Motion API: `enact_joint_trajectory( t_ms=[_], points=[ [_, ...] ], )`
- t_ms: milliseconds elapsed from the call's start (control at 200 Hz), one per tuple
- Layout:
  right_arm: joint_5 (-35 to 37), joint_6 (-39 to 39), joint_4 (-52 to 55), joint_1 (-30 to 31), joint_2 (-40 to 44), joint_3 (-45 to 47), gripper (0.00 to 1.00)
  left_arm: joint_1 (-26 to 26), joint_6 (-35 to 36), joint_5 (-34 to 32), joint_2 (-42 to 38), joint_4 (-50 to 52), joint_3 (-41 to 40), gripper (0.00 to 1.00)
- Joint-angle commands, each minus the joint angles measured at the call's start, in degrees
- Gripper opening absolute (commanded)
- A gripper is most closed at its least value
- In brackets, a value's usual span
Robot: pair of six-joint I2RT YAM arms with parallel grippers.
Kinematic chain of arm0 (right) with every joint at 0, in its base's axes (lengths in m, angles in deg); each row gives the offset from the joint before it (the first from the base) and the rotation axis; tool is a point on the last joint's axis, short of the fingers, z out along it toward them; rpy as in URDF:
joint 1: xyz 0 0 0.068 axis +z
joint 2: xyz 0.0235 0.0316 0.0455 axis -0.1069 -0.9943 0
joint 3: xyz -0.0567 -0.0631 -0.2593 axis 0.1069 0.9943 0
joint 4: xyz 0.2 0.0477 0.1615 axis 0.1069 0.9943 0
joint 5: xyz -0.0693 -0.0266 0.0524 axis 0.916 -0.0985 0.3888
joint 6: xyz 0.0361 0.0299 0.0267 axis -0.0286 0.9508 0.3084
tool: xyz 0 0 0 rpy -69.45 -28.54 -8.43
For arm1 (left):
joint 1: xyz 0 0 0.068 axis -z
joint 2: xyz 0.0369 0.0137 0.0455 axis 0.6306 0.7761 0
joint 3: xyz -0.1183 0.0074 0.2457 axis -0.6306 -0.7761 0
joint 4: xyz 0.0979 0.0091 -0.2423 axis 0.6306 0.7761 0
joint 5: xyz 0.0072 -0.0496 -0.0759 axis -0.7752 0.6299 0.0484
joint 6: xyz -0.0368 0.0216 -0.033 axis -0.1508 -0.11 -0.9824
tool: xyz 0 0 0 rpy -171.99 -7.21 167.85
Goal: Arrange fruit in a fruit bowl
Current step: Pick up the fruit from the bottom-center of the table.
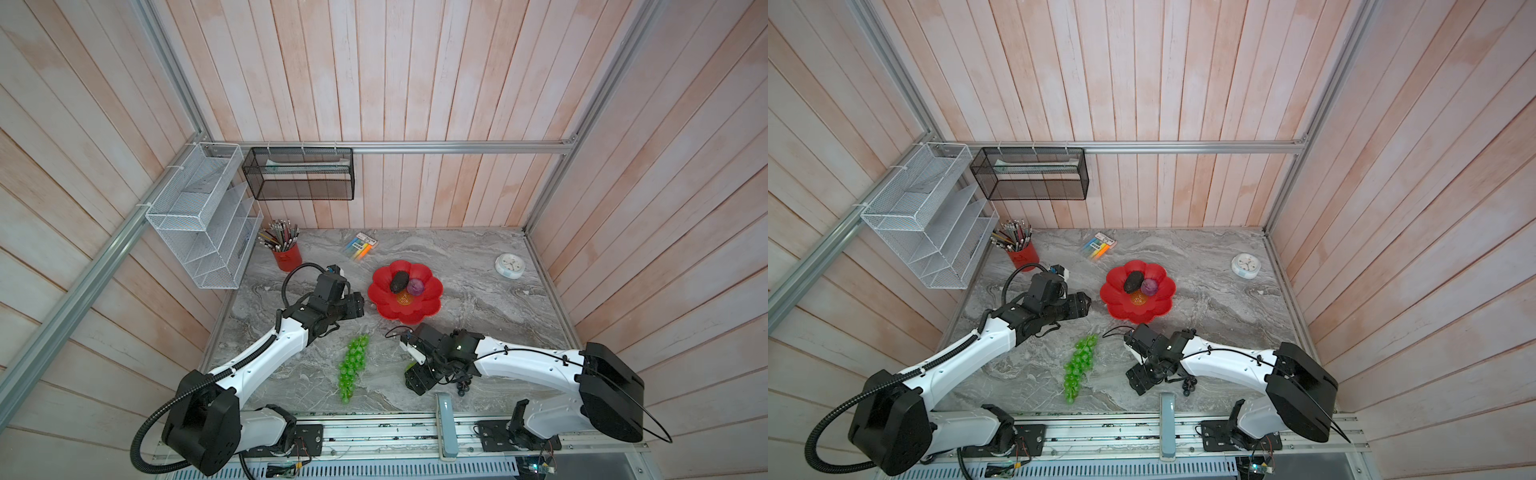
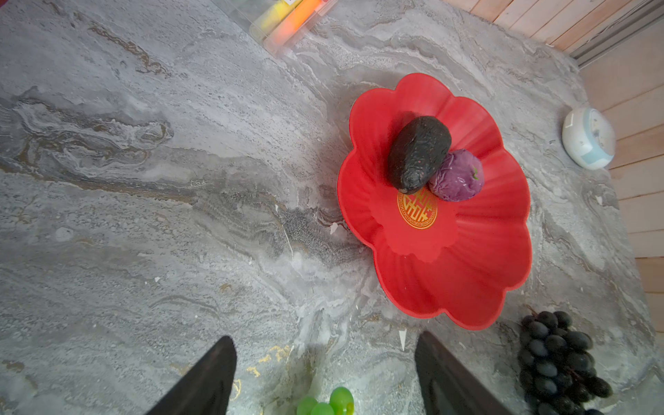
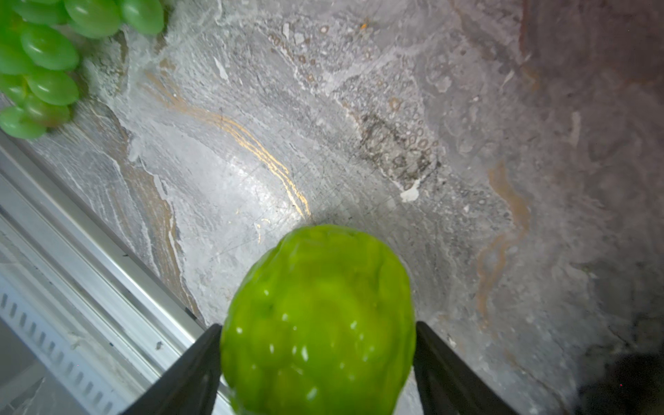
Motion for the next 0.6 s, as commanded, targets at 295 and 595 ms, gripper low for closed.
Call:
enact_joint_trajectory(
  t_ms=[295, 595],
  points=[
    [1.08, -1.01, -1.80, 0.14, -3.89, 0.11, 0.68, -0.30, 0.25, -0.30, 0.45, -0.26, -0.13, 0.81],
    [5.97, -1.14, -1.10, -0.75, 3.58, -1.77, 0.56, -0.30, -0.35, -1.21, -0.39, -0.15, -0.73, 0.81]
  ],
)
